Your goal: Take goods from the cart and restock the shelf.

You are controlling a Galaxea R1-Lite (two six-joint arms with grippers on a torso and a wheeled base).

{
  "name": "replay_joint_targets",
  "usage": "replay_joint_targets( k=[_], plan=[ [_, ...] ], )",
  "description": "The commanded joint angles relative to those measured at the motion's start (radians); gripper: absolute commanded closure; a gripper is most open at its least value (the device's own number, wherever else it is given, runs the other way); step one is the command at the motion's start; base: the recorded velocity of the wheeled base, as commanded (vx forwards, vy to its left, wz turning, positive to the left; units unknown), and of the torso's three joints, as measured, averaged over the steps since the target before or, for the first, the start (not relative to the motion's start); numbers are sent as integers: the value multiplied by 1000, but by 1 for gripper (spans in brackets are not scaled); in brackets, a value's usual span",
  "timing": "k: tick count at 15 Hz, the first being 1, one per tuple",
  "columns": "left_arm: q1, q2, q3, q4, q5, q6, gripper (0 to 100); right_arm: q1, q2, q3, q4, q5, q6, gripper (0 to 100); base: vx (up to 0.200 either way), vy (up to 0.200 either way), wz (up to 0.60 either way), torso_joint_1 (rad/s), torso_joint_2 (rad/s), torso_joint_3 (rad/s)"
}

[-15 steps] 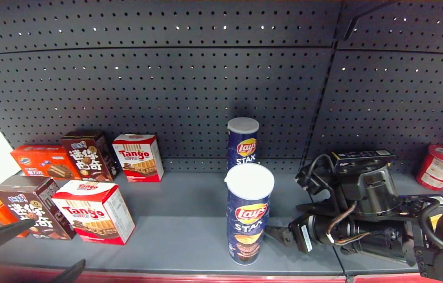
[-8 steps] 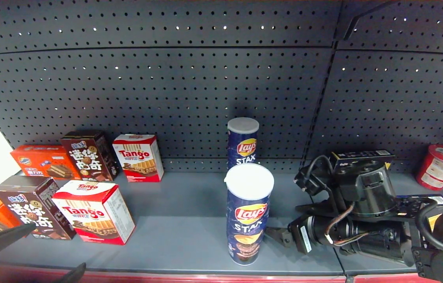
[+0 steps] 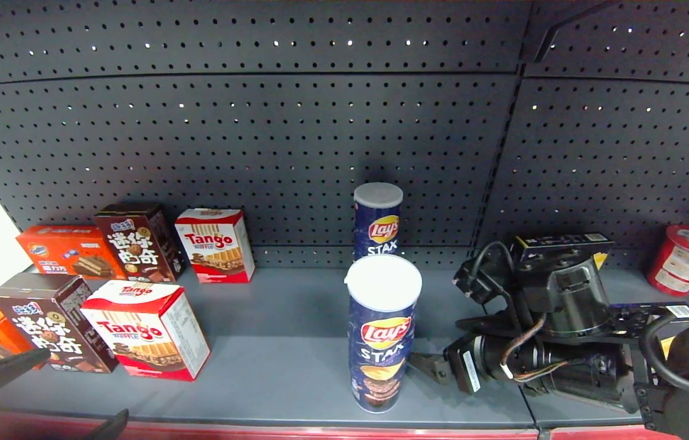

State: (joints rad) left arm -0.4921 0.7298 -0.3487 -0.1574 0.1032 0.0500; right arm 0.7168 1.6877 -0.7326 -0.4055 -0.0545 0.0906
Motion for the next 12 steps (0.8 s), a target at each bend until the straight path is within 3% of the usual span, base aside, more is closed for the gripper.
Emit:
replay_joint_targets(
  k=[1, 6, 9, 12],
  plan=[
    [0, -9, 14, -1, 7, 1, 0, -5, -42, 2, 1, -2, 3, 0, 0, 0, 0, 0, 0, 0],
    [1, -61, 70, -1, 23, -1, 0, -60, -226, 13, 4, -19, 6, 0, 0, 0, 0, 0, 0, 0],
    [1, -86, 73, -1, 87, -56, 0, -175, -381, 68, 5, -19, 4, 0, 0, 0, 0, 0, 0, 0],
    [1, -132, 89, -1, 151, -59, 0, -307, -525, 119, 10, -16, 3, 0, 0, 0, 0, 0, 0, 0]
  ],
)
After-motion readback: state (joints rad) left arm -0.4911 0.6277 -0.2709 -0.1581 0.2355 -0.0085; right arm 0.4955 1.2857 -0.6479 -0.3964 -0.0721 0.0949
